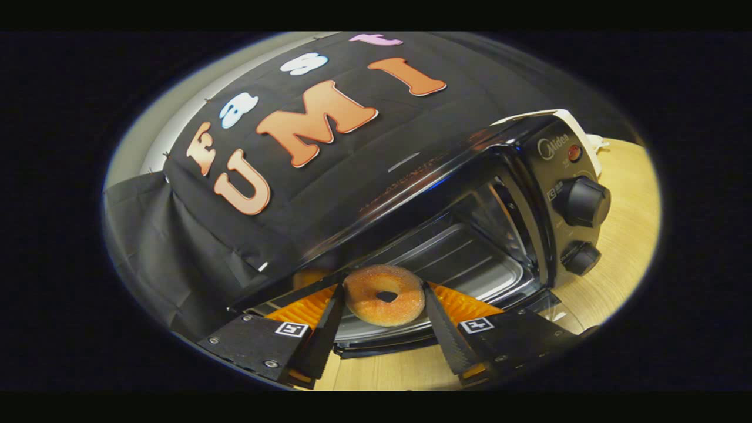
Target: Open the toaster oven, put the food inside, and close the toaster oven door.
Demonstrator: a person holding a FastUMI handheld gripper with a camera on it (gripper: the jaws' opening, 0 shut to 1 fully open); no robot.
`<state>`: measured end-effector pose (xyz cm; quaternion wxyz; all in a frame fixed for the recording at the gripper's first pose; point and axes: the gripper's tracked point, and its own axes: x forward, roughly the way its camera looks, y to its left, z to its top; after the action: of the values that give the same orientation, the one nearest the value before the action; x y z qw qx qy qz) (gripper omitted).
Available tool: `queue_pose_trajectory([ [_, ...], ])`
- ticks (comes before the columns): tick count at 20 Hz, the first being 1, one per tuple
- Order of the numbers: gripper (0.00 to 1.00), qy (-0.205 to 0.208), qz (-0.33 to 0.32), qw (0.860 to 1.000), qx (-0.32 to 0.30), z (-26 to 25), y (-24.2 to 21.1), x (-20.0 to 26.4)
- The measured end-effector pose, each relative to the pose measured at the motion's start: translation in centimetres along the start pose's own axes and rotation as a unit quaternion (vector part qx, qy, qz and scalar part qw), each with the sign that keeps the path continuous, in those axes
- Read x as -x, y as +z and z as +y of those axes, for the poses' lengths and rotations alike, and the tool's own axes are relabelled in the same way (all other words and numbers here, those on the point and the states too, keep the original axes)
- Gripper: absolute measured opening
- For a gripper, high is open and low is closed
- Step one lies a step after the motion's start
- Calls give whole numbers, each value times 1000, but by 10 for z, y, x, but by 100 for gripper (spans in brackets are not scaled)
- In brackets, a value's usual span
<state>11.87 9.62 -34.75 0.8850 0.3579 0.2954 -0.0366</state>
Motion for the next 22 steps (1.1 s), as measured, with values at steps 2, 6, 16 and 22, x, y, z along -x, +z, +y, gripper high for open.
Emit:
queue_pose_trajectory([
  [2,83,0,4,999,35,2,-2,2],
  [6,94,-10,4,994,106,6,-7,11],
  [16,98,-24,56,966,251,4,-49,111],
  [22,97,-30,109,964,241,-7,-97,159],
])
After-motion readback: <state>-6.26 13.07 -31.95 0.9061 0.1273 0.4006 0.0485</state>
